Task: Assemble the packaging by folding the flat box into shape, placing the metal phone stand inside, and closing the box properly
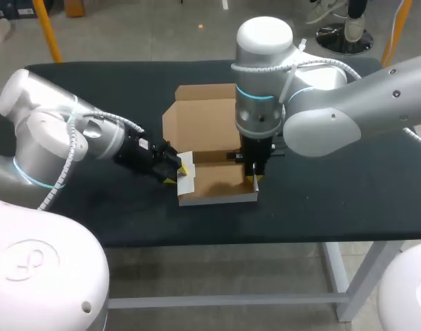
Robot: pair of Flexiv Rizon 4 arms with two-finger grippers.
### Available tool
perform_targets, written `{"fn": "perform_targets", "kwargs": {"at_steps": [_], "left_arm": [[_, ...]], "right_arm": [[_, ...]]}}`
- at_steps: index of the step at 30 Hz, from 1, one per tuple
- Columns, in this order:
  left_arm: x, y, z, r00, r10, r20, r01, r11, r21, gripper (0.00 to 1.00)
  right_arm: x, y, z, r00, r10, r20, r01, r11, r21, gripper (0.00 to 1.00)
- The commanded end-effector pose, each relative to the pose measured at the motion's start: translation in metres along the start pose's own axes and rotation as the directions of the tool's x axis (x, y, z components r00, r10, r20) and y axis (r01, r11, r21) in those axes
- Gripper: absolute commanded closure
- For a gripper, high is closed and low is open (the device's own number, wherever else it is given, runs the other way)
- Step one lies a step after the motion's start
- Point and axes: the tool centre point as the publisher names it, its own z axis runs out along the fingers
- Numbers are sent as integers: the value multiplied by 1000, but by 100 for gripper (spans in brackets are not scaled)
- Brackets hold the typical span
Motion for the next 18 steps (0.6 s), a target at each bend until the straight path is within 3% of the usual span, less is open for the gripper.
{"fn": "perform_targets", "kwargs": {"at_steps": [1,18], "left_arm": [[3,1,5,990,-9,143,8,1000,7,56],[5,7,10,927,4,374,-19,999,36,52]], "right_arm": [[2,1,0,1000,-1,4,1,1000,4,100],[2,1,0,1000,-1,4,1,1000,4,100]]}}
